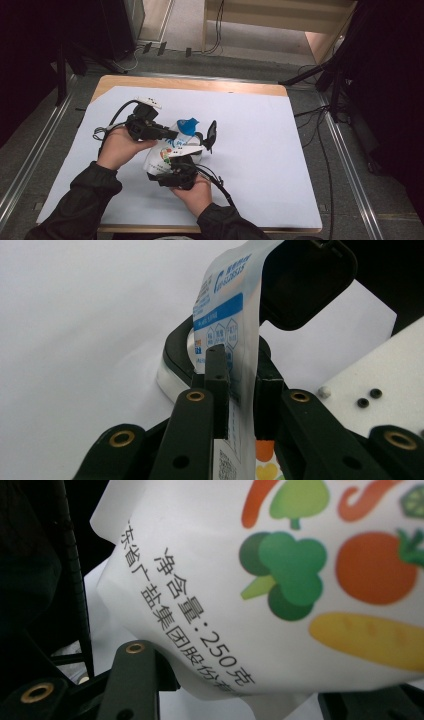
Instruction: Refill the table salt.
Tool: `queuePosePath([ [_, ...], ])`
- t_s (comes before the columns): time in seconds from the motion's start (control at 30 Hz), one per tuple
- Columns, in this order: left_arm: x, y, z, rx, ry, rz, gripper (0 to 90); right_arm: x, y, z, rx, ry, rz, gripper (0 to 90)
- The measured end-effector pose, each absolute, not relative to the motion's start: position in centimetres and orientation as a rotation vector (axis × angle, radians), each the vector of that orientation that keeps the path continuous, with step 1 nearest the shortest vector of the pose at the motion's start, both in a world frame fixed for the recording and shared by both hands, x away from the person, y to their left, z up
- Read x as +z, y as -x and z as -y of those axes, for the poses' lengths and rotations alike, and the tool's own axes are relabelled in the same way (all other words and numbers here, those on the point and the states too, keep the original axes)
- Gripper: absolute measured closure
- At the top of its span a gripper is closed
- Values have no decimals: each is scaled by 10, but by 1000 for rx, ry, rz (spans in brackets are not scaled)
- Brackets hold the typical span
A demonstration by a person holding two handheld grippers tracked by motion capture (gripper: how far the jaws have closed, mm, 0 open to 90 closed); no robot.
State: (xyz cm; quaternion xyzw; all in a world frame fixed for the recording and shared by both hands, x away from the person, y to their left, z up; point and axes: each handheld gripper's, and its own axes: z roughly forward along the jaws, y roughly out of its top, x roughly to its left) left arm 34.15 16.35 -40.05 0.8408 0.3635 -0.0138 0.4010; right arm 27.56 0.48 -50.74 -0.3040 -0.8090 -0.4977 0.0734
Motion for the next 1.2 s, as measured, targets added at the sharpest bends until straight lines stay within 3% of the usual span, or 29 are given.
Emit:
queuePosePath([
  [0.33,-401,-346,-160,-42,-2127,-903,830,-512,-273,-2,-1492,918,2447,524],
  [0.53,-396,-342,-159,-42,-2140,-876,900,-515,-269,-1,-1493,887,2478,508],
  [1.2,-385,-341,-171,-52,-2118,-858,900,-521,-269,5,-1517,931,2505,474],
])
